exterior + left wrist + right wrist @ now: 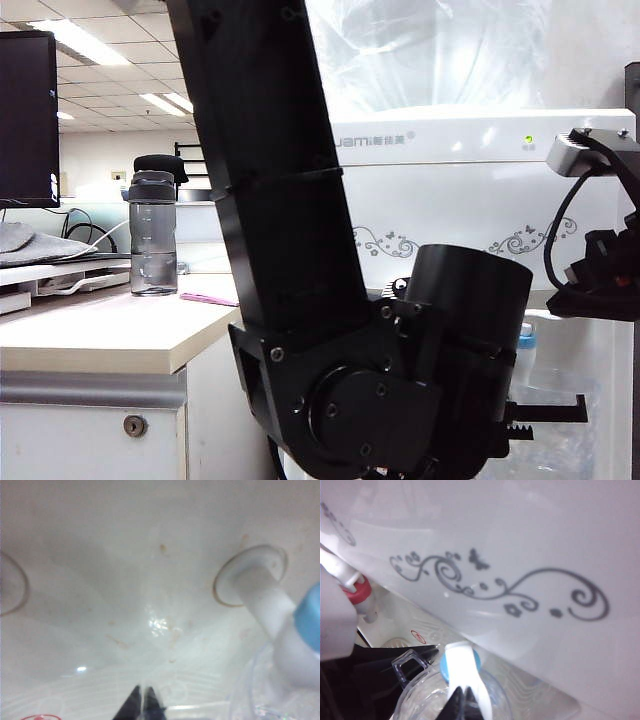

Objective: Pick up the plastic mug from the left desk, go to the cold water outlet of the water dispenser, press the vertical switch to get some water, then put the mug back on the desk.

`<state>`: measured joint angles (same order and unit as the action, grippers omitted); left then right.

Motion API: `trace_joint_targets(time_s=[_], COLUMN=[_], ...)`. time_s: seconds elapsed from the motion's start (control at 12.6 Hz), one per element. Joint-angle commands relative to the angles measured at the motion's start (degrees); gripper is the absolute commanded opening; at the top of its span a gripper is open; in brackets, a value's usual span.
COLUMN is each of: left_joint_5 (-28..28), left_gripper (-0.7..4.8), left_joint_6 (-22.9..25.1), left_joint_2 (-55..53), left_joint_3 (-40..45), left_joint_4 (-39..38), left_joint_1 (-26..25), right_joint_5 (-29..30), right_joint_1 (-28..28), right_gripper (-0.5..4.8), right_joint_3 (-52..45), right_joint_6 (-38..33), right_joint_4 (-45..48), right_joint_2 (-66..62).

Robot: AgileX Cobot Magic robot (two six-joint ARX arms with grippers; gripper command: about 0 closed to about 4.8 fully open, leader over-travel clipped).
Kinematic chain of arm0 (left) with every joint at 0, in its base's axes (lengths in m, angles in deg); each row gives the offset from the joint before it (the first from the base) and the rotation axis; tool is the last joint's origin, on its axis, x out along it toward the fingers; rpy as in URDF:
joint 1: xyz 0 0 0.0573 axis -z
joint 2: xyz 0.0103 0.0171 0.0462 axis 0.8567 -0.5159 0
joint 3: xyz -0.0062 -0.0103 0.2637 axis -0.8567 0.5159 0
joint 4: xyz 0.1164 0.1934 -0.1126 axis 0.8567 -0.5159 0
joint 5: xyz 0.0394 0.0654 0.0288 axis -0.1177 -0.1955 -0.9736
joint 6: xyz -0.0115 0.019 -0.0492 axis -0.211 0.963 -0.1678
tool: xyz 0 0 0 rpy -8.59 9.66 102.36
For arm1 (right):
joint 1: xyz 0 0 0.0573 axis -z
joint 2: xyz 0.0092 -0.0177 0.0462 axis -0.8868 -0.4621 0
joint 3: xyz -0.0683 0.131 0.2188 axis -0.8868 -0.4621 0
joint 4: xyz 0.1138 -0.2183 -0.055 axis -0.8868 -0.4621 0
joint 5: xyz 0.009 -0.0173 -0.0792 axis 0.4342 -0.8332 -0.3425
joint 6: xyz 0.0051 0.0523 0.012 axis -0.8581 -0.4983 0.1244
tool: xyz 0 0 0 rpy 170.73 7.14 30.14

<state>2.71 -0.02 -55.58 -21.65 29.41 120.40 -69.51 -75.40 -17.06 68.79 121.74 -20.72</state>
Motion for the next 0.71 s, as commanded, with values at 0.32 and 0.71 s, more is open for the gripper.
trace_joint_targets(time_s=[0.32, 0.71], left_joint_5=[-0.3, -0.3], left_gripper=[-0.05, -0.05], left_joint_6=[-0.4, -0.4], left_joint_2=[0.4, 0.4], left_joint_3=[-0.3, -0.3], left_joint_4=[2.3, 2.3], left_joint_1=[0.2, 0.2], right_joint_5=[-0.5, 0.3], right_joint_1=[0.0, 0.0], right_gripper=[-0.01, -0.01], right_joint_3=[-0.2, -0.2], right_joint_6=[0.2, 0.2], right_joint_4=[-0.9, -0.3], right_joint_2=[-2.5, -3.0])
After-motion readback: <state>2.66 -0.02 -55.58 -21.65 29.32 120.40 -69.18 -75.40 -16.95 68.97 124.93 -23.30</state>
